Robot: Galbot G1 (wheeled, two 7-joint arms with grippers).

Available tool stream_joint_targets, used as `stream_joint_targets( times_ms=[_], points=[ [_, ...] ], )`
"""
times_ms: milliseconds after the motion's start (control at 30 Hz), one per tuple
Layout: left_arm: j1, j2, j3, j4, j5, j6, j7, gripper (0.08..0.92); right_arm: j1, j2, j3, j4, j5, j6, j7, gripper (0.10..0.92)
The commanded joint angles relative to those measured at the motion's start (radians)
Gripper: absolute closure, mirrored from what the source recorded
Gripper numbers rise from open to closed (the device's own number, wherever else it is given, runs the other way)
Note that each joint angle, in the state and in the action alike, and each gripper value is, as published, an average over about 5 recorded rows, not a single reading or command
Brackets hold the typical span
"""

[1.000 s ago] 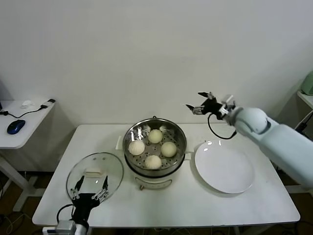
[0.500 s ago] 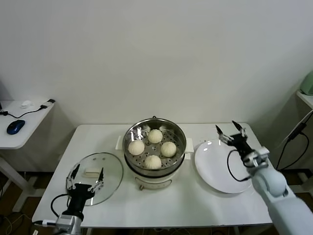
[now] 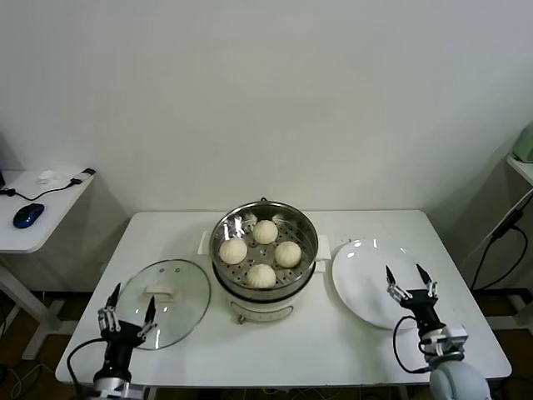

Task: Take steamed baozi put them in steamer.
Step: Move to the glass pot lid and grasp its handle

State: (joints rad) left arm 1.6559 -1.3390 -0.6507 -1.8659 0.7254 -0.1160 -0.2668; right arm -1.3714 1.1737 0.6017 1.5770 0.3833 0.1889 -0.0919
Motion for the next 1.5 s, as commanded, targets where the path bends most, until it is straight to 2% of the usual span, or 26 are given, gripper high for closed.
stream_joint_targets(
  times_ms=[33,633,1333,1433,1500],
  points=[
    [-0.033,0.055,0.019,0.181,0.46,0.004,-0.178,0.177,-0.09,0.086,0.051,0.006,-0.075,0.012,0.006,0.203],
    [-0.193,0.039,0.046,0.349,0.589,0.031,-0.185,0.177,-0.104,0.094,0.068,0.021,-0.058,0.011,0.009,0.203],
    [-0.316,0.041,0.068,0.459,0.626,0.069,-0.184,0.178,-0.121,0.092,0.085,0.057,-0.062,0.006,0.01,0.203],
    [-0.317,0.046,0.071,0.464,0.625,0.07,-0.182,0.202,-0.122,0.093,0.083,0.06,-0.065,0.005,0.009,0.203],
    [-0.318,0.047,0.072,0.471,0.623,0.067,-0.181,0.249,-0.122,0.094,0.082,0.06,-0.066,0.006,0.008,0.203]
  ],
)
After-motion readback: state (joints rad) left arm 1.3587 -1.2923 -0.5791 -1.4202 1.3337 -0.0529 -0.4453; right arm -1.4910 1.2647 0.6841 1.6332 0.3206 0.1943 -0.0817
